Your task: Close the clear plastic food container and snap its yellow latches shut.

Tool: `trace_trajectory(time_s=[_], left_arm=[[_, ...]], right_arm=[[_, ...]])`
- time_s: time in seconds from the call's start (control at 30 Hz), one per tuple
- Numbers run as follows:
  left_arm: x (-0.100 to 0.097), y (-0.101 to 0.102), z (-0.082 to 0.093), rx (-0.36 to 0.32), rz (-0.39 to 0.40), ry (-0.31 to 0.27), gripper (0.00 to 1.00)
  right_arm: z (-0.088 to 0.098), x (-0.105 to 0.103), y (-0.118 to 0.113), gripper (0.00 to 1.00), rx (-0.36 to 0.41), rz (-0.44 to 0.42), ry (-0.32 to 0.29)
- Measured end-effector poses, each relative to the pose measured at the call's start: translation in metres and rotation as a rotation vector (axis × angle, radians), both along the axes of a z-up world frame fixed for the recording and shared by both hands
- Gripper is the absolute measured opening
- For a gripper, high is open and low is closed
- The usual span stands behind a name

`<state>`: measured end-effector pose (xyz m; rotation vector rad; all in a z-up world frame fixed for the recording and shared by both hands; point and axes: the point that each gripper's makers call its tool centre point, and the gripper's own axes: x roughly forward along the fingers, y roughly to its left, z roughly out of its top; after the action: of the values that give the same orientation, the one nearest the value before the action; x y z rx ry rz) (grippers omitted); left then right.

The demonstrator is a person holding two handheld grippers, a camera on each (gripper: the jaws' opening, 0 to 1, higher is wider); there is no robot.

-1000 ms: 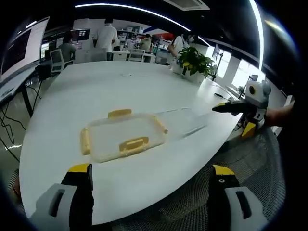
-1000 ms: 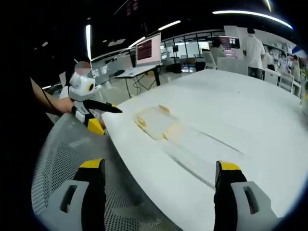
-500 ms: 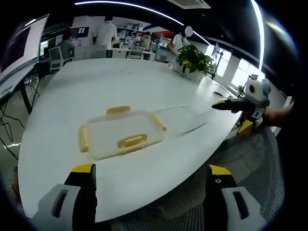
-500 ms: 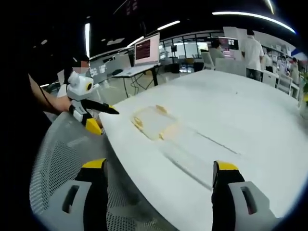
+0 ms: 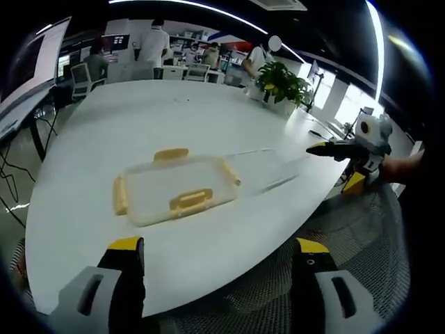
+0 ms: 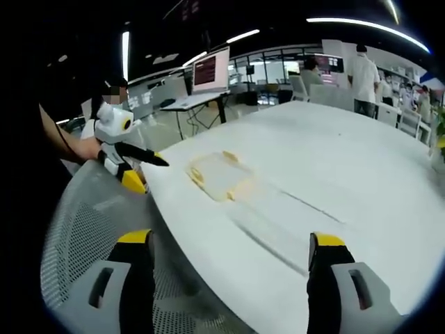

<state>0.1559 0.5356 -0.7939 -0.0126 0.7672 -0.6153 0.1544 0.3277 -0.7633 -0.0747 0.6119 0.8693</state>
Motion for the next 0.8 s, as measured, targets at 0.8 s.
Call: trace_trajectory(time_s=[0.8], left_arm=[[0.002, -0.004, 0.002, 0.097, -0.12, -0.037, 0.85]], right_arm=[[0.009, -0.009, 0.012, 0.88, 0.014, 0.09, 0.017]])
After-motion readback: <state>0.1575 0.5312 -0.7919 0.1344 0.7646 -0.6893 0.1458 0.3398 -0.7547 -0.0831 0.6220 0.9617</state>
